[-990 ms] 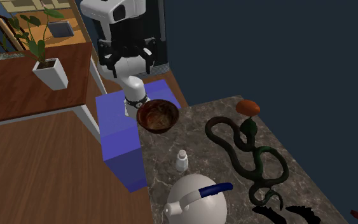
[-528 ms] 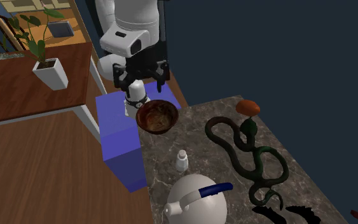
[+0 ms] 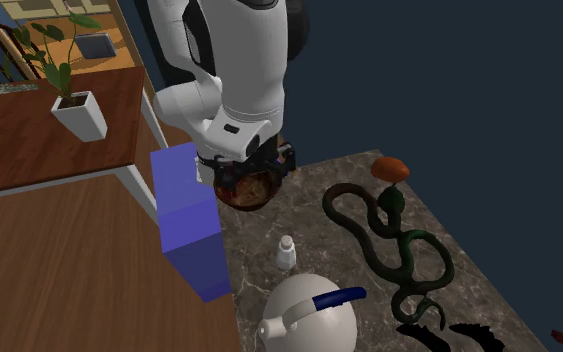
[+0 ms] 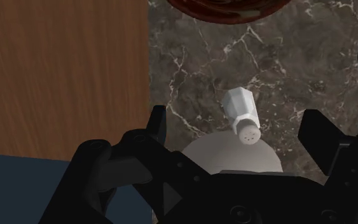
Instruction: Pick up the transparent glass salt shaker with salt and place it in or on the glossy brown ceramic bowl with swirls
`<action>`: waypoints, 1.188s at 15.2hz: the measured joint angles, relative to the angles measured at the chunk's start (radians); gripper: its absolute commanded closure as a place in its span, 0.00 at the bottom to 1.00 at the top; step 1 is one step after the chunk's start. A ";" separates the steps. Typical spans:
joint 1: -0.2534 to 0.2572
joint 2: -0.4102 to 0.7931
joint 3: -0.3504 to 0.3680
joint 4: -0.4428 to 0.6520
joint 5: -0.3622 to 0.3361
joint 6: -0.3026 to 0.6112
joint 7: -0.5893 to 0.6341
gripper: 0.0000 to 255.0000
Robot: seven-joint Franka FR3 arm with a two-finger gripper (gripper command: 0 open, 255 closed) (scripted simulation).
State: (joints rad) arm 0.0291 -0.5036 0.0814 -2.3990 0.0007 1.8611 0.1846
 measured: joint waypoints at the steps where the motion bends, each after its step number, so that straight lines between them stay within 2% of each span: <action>1: -0.001 0.034 0.000 0.008 0.003 0.029 0.004 0.00; 9: 0.006 0.287 0.023 0.057 0.035 0.256 0.052 0.00; 18: 0.009 0.354 0.029 0.009 0.034 0.373 0.061 0.00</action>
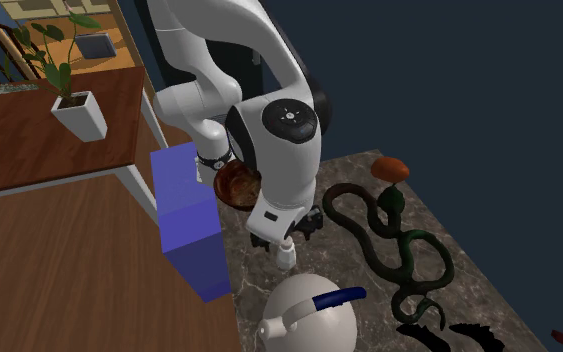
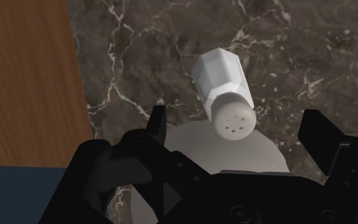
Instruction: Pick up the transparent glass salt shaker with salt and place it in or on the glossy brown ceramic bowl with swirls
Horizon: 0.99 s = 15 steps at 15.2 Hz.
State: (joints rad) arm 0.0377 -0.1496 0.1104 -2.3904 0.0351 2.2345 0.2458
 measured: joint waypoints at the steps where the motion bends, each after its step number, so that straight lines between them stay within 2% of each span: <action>1: 0.000 0.001 0.000 -0.001 0.000 0.001 0.000 0.00; 4: 0.000 0.001 0.000 -0.001 0.000 0.002 0.000 0.00; 5: 0.000 0.001 0.000 -0.001 0.000 0.002 0.000 1.00; 15: 0.000 0.001 0.000 -0.001 0.000 0.002 0.000 1.00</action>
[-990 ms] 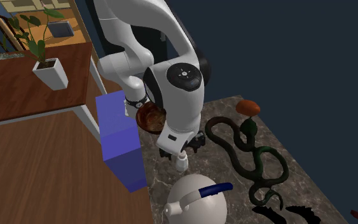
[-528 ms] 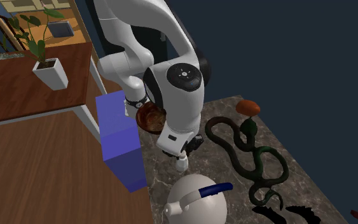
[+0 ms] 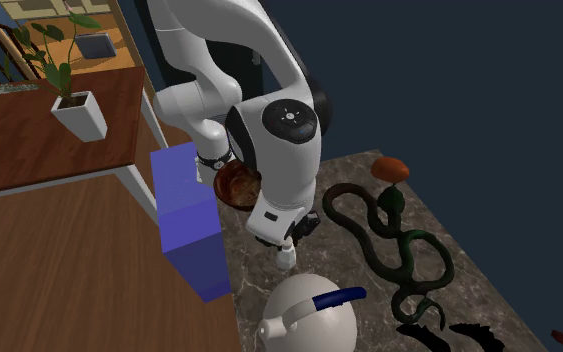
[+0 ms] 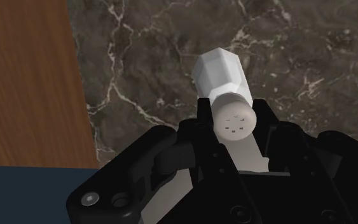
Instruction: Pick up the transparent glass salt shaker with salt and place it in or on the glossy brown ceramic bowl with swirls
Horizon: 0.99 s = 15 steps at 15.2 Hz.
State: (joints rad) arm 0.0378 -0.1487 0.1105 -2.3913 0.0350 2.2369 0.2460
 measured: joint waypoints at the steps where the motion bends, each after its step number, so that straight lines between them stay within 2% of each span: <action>1: 0.000 -0.005 0.000 0.002 0.000 -0.007 0.000 1.00; 15: 0.000 -0.086 -0.005 0.112 0.005 -0.198 -0.004 1.00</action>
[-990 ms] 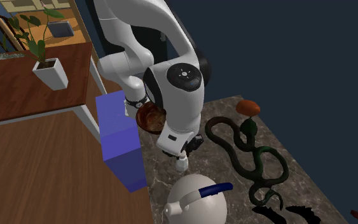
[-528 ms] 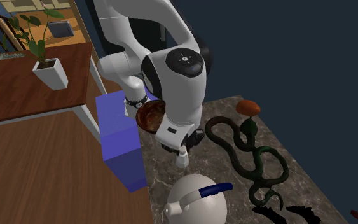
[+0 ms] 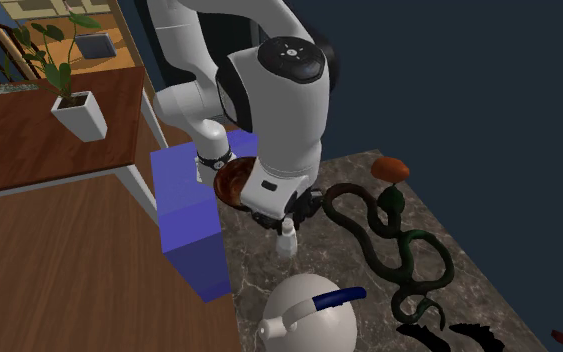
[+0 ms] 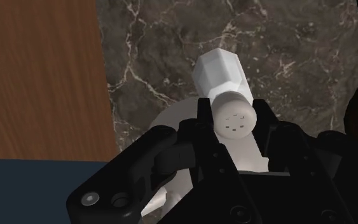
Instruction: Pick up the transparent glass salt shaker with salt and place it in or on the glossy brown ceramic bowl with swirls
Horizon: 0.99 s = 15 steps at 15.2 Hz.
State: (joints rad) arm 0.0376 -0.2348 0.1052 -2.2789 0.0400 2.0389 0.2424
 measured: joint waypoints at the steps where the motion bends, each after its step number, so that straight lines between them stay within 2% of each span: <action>1: -0.001 -0.003 -0.001 0.011 0.000 -0.014 -0.001 1.00; 15: -0.001 -0.038 -0.004 0.165 0.000 -0.204 0.003 1.00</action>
State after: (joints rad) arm 0.0370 -0.2731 0.1017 -2.1135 0.0399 1.8352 0.2449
